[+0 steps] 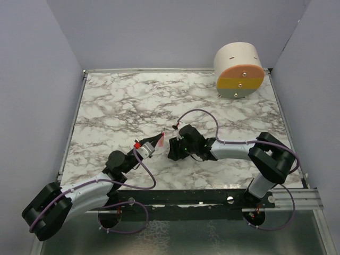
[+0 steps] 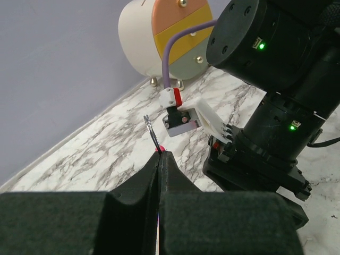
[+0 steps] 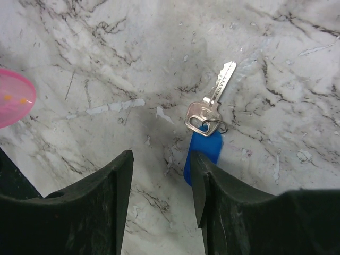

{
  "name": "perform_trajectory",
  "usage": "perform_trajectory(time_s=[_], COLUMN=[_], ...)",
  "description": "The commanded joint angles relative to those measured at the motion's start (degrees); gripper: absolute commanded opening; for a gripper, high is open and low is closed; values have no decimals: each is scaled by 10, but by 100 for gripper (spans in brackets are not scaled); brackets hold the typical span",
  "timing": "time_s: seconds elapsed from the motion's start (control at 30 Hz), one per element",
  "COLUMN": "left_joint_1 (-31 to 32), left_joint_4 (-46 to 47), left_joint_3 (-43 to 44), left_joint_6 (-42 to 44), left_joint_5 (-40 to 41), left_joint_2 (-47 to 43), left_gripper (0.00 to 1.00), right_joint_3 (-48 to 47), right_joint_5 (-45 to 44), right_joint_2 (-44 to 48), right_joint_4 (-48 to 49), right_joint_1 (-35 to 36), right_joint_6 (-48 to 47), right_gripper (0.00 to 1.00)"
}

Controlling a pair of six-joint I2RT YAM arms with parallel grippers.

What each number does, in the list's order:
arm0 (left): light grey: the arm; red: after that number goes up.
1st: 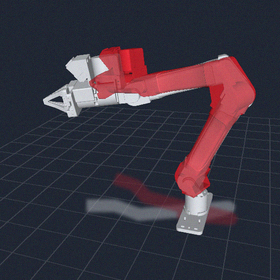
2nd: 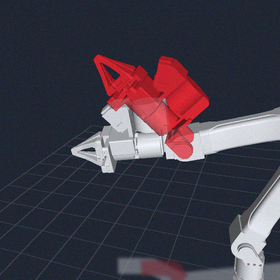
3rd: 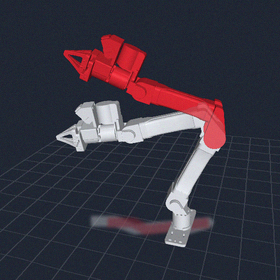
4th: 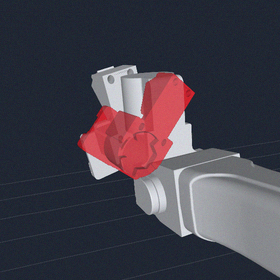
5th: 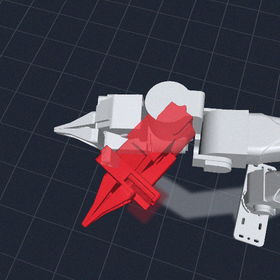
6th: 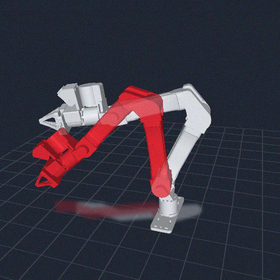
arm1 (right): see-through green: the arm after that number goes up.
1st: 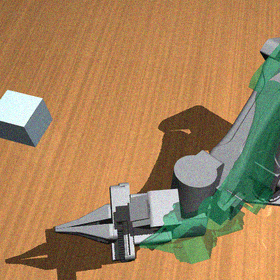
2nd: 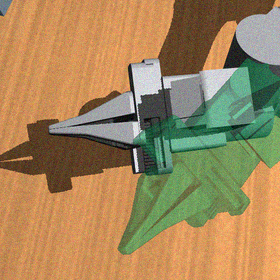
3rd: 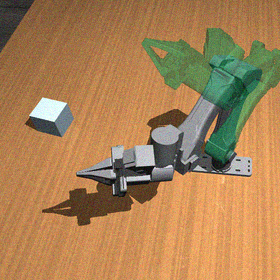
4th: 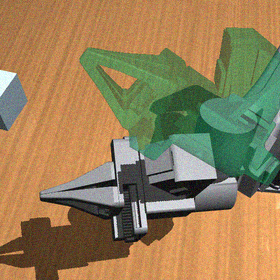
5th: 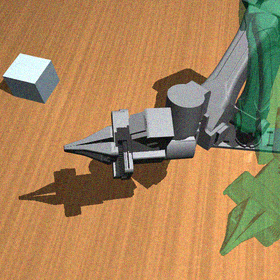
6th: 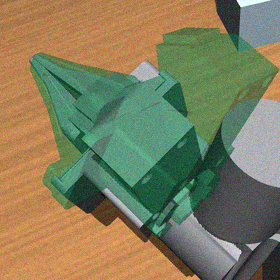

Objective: Put the keys on the keyring

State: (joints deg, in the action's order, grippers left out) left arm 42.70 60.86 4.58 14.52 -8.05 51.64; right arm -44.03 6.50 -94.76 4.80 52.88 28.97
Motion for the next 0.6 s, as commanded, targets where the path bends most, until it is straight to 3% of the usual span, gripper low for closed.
perform_trajectory(time_s=[0.0, 0.27, 0.57], left_joint_1=[-2, -3, -3], left_joint_4=[15, 38, 52], left_joint_3=[-9, -10, -8], left_joint_6=[13, 12, 11], left_joint_5=[24, 25, 27], left_joint_2=[-2, 16, 30], left_gripper=[0, 0, 0], right_joint_3=[-28, -51, -41], right_joint_5=[-68, -116, -89], right_joint_2=[-15, -10, 36], right_joint_4=[-54, -84, -51], right_joint_1=[3, -19, -27], right_joint_6=[8, -2, -32], right_gripper=[50, 53, 52])
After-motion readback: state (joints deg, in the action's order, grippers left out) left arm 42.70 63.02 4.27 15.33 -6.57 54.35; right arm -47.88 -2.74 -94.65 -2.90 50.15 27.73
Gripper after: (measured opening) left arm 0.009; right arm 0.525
